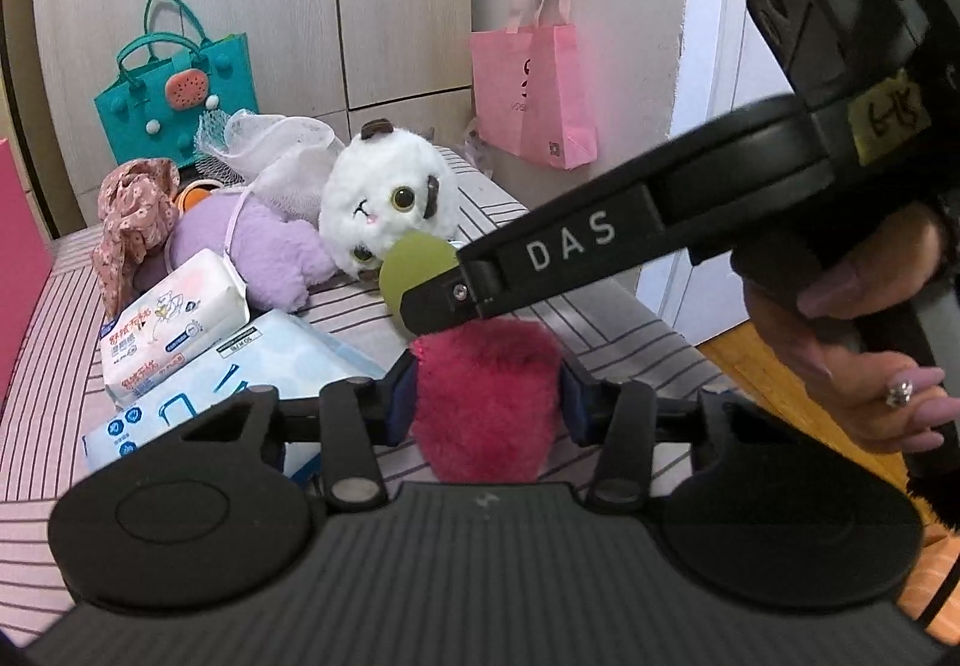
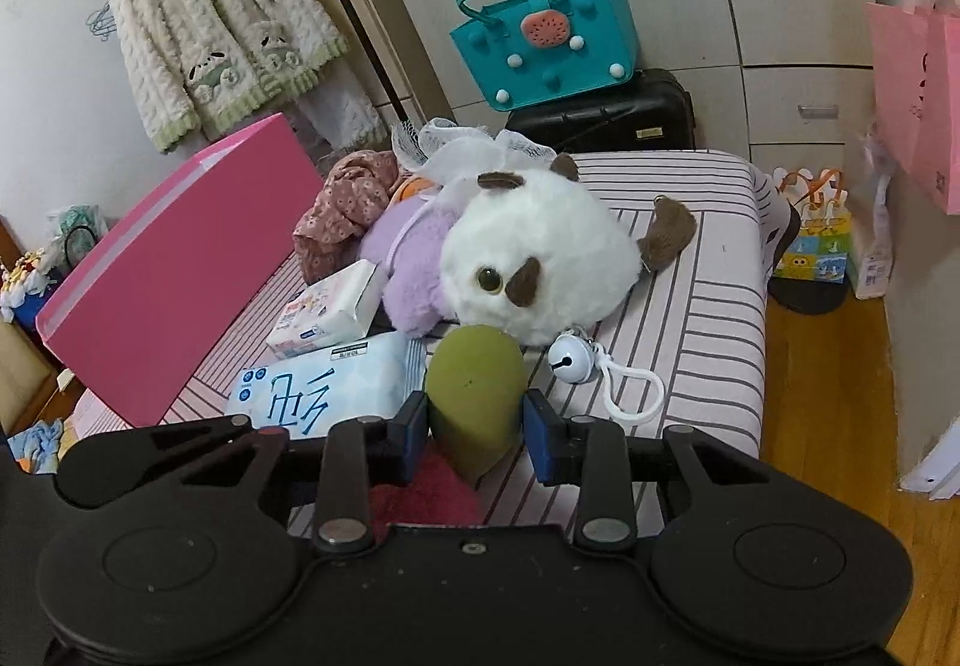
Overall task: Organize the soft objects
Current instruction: 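Grasp the pink pom-pom with the left tool while the right tool grasps the green sponge, then carry the pom-pom and sponge with both tools over the pink box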
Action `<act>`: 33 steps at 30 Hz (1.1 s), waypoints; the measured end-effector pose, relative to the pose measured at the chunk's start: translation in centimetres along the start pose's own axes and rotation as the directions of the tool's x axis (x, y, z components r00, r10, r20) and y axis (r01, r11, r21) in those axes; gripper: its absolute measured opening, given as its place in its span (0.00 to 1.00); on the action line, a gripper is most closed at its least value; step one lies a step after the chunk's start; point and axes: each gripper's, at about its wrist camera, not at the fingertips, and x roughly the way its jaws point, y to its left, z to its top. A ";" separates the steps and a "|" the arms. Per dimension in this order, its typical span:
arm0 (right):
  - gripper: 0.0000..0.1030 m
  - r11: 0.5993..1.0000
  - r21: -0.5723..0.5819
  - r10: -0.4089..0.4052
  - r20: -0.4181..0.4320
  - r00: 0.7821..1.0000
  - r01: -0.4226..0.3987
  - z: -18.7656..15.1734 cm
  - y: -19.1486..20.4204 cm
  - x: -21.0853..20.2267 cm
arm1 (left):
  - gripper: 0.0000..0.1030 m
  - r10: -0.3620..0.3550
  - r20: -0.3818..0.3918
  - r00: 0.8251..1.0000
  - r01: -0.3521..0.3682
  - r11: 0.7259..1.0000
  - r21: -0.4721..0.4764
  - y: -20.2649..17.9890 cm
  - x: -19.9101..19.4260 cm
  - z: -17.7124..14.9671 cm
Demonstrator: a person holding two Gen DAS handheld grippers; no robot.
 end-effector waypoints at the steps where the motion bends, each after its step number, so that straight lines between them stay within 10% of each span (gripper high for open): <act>1: 0.38 1.000 -0.002 -0.008 0.000 1.000 0.008 0.0 0.1 0.0 | 0.42 -0.003 -0.004 1.000 0.003 1.000 -0.008 0.1 -0.1 0.0; 33: 0.38 0.991 -0.032 -0.135 -0.049 0.990 0.134 -2.5 7.1 -3.0 | 0.41 -0.165 -0.110 0.980 0.155 0.983 -0.093 5.8 -7.5 -2.1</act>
